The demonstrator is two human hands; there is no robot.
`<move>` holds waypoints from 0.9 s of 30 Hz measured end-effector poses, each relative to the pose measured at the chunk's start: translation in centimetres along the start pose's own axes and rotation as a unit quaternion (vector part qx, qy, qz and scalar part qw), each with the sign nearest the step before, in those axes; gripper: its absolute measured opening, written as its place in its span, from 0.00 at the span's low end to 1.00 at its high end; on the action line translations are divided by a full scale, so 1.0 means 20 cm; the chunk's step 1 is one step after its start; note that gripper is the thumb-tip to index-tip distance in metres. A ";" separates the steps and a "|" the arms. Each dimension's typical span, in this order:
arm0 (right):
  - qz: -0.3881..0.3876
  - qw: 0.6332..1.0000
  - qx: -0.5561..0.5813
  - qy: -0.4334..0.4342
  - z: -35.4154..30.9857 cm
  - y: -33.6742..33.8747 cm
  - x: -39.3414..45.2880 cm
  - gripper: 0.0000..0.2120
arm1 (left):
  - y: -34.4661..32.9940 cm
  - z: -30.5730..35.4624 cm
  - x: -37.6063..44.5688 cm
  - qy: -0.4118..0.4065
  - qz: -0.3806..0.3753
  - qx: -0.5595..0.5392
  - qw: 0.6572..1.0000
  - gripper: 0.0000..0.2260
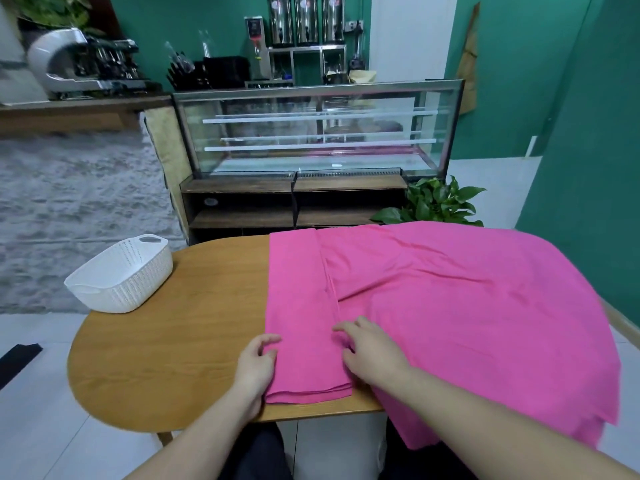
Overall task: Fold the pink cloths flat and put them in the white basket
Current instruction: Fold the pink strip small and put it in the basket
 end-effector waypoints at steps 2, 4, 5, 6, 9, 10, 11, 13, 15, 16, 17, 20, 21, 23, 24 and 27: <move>0.014 0.996 -0.027 0.080 -0.06 -0.01 -0.05 0.20 | 0.00 -0.04 -0.03 0.024 -0.038 -0.024 0.999 0.12; -0.007 0.988 -0.055 0.145 -0.11 -0.04 -0.10 0.18 | -0.01 -0.06 -0.07 0.050 -0.089 -0.042 0.994 0.09; -0.019 0.983 -0.068 0.167 -0.12 -0.06 -0.12 0.19 | -0.03 -0.07 -0.10 0.063 -0.115 -0.048 0.990 0.08; -0.032 0.980 -0.080 0.182 -0.13 -0.09 -0.13 0.20 | -0.04 -0.07 -0.13 0.072 -0.135 -0.044 0.987 0.08; -0.031 0.974 -0.110 0.196 -0.14 -0.14 -0.17 0.26 | -0.06 -0.11 -0.17 0.092 -0.162 -0.043 0.982 0.10; -0.014 0.972 -0.122 0.199 -0.14 -0.15 -0.18 0.27 | -0.06 -0.12 -0.17 0.104 -0.164 -0.069 0.978 0.11; 0.002 0.970 -0.138 0.198 -0.14 -0.16 -0.19 0.27 | -0.06 -0.13 -0.18 0.117 -0.166 -0.108 0.973 0.11; 0.033 0.968 -0.160 0.188 -0.12 -0.16 -0.20 0.24 | -0.05 -0.13 -0.18 0.138 -0.170 -0.174 0.960 0.11; 0.049 0.973 -0.152 0.166 -0.10 -0.15 -0.21 0.18 | -0.05 -0.13 -0.20 0.144 -0.174 -0.196 0.954 0.11; 0.049 0.978 -0.136 0.152 -0.09 -0.13 -0.21 0.14 | -0.05 -0.13 -0.21 0.140 -0.175 -0.189 0.956 0.11; 0.047 0.982 -0.119 0.142 -0.08 -0.12 -0.21 0.11 | -0.05 -0.12 -0.23 0.134 -0.176 -0.168 0.961 0.11; 0.018 0.984 -0.099 0.144 -0.08 -0.11 -0.20 0.10 | -0.04 -0.10 -0.25 0.104 -0.165 -0.062 0.979 0.10; 0.009 0.984 -0.094 0.148 -0.07 -0.12 -0.20 0.09 | -0.03 -0.10 -0.24 0.089 -0.153 -0.027 0.984 0.10; 0.006 0.986 -0.069 0.151 -0.05 -0.13 -0.20 0.08 | -0.01 -0.08 -0.23 0.027 -0.102 0.073 0.992 0.07; 0.012 0.987 -0.052 0.149 -0.05 -0.13 -0.20 0.07 | 0.00 -0.06 -0.24 -0.024 -0.067 0.154 0.986 0.06; 0.025 0.990 -0.010 0.140 -0.06 -0.11 -0.20 0.08 | 0.01 0.00 -0.30 -0.206 -0.033 0.387 0.898 0.15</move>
Point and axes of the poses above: each hand's wrist, its own x-axis towards the middle knuckle, its own y-axis out of the back of the hand, z = x × y, the point moved 4 cm from there along x, towards the middle knuckle, and after that the axes turned 9 degrees about -z, right-handed, at the moved point
